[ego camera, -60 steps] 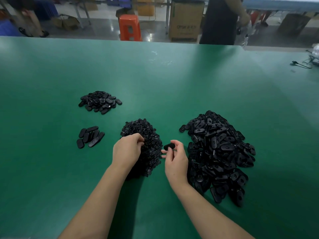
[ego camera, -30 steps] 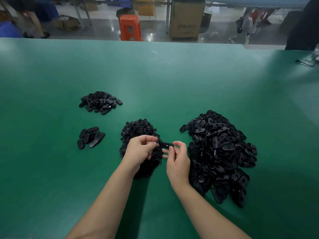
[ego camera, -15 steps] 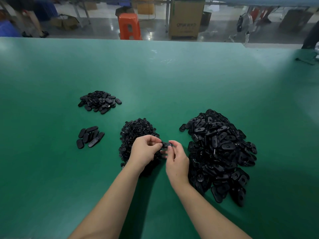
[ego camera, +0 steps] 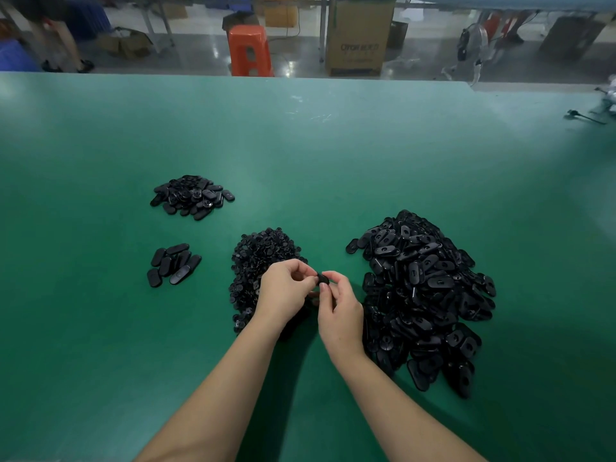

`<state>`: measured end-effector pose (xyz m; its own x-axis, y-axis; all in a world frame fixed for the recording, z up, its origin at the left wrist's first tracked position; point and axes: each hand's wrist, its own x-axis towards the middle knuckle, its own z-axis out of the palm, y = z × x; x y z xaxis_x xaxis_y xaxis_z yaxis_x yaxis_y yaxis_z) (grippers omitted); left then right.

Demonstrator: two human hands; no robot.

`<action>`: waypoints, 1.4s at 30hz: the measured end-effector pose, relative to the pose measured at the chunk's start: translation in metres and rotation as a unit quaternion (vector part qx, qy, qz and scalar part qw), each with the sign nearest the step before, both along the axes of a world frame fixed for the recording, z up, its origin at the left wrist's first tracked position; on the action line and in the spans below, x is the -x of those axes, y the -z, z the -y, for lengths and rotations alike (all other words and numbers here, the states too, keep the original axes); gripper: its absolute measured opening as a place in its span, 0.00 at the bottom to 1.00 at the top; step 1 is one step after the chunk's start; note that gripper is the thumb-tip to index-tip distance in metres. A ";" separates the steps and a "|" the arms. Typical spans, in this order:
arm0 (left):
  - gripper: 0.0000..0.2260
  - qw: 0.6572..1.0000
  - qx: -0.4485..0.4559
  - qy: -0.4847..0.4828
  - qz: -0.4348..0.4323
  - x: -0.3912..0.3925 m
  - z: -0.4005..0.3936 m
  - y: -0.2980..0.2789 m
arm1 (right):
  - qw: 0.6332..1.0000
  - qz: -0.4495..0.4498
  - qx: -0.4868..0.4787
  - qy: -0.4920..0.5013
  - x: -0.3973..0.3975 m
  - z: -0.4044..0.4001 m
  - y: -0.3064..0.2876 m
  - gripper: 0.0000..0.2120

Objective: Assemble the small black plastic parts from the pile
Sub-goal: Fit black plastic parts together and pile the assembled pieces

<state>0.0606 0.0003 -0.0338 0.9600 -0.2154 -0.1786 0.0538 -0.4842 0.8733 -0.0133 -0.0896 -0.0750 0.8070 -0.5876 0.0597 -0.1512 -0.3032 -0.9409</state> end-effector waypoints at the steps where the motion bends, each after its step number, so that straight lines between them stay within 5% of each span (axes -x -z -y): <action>1: 0.06 1.000 -0.005 0.001 0.003 0.000 0.000 -0.001 | 1.000 0.001 -0.001 0.000 0.000 0.000 0.000 0.08; 11: 0.10 0.999 0.026 0.012 -0.025 -0.002 -0.002 -0.006 | 1.000 0.015 -0.001 0.003 0.000 0.002 0.001 0.07; 42: 0.03 0.996 -0.006 0.089 -0.018 0.000 -0.007 -0.007 | 1.000 -0.003 0.004 -0.014 -0.001 0.003 0.002 0.07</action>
<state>0.0608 0.0076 -0.0272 0.8995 -0.3801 -0.2157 -0.0028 -0.4985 0.8669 -0.0119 -0.0928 -0.0767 0.8234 -0.5644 0.0597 -0.1477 -0.3147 -0.9376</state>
